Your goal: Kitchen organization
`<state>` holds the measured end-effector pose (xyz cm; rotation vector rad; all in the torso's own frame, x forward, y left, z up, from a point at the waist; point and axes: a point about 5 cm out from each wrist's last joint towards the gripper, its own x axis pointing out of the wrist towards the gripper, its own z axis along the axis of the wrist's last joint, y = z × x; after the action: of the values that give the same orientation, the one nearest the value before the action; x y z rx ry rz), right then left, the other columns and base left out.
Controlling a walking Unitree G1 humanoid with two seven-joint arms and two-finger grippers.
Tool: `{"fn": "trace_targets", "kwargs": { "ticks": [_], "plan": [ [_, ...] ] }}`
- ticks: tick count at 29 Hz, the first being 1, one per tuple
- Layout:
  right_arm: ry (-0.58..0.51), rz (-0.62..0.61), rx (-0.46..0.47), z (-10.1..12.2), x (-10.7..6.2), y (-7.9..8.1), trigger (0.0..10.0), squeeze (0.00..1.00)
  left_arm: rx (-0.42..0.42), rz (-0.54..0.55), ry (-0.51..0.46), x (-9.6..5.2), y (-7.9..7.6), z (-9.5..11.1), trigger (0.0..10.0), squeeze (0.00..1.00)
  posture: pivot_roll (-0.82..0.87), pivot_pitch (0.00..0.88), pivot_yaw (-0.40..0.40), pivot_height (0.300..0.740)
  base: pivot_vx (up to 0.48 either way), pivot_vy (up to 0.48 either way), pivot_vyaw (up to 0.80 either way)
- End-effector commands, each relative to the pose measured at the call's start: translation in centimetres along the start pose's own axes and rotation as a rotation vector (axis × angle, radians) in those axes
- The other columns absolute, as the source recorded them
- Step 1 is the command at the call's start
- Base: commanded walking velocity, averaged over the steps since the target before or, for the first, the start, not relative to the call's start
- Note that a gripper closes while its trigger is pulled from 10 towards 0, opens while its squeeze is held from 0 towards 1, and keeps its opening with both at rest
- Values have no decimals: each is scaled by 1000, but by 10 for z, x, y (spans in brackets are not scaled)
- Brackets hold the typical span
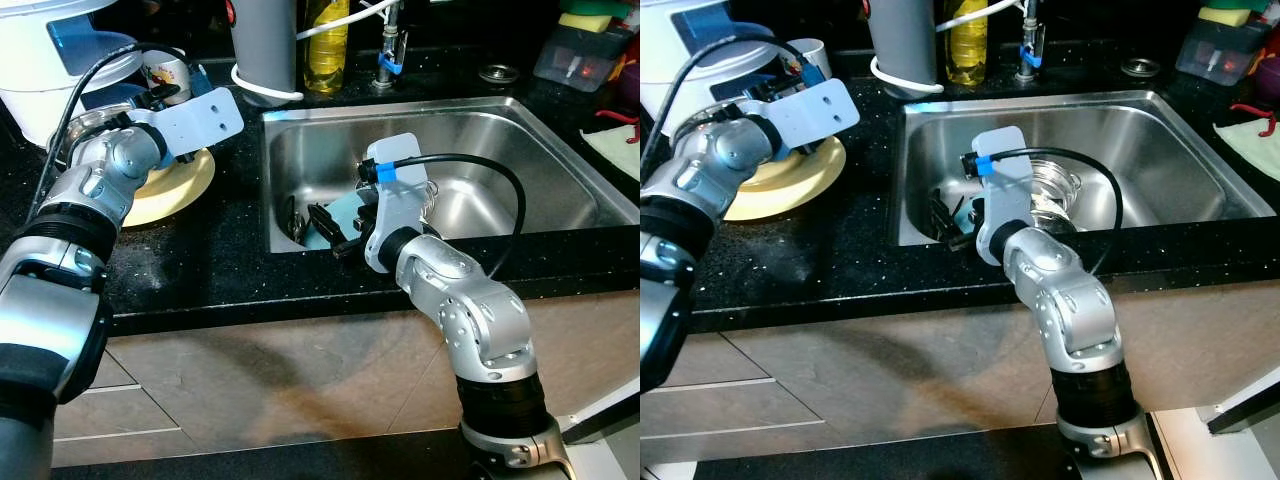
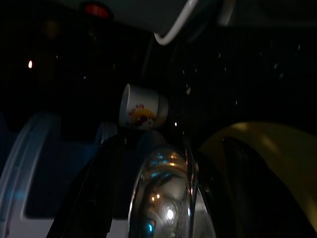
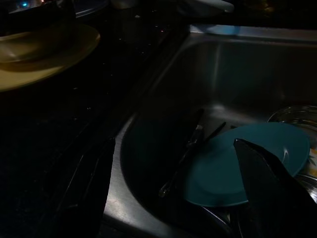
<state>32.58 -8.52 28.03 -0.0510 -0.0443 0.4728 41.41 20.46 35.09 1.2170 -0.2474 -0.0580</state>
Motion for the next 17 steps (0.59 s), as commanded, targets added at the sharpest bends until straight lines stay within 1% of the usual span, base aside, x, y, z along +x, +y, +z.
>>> {"fn": "trace_targets", "kwargs": {
  "ticks": [1, 3, 11, 17],
  "plan": [
    [-4, 8, 6, 1, 2, 2, 10000, 0, 28, 15, 36, -3, 8, -8, 10000, 0, -12, 241, 34, 740, 0, 0, 0],
    [-4, 7, 7, 1, 1, 2, 10000, 0, 47, 6, 47, -3, 3, -11, 10000, 0, -11, 242, 37, 740, 0, 0, 0],
    [-5, 4, 5, 1, 1, 2, 10000, 0, 79, -1, 58, -3, -5, -15, 10000, 0, -10, 242, 40, 740, 0, 0, 0],
    [-6, 0, -3, 0, 0, 2, 10000, 0, 62, 18, 36, -2, -7, -13, 10000, 0, -17, 232, 43, 740, 0, 0, 0]
  ]
}}
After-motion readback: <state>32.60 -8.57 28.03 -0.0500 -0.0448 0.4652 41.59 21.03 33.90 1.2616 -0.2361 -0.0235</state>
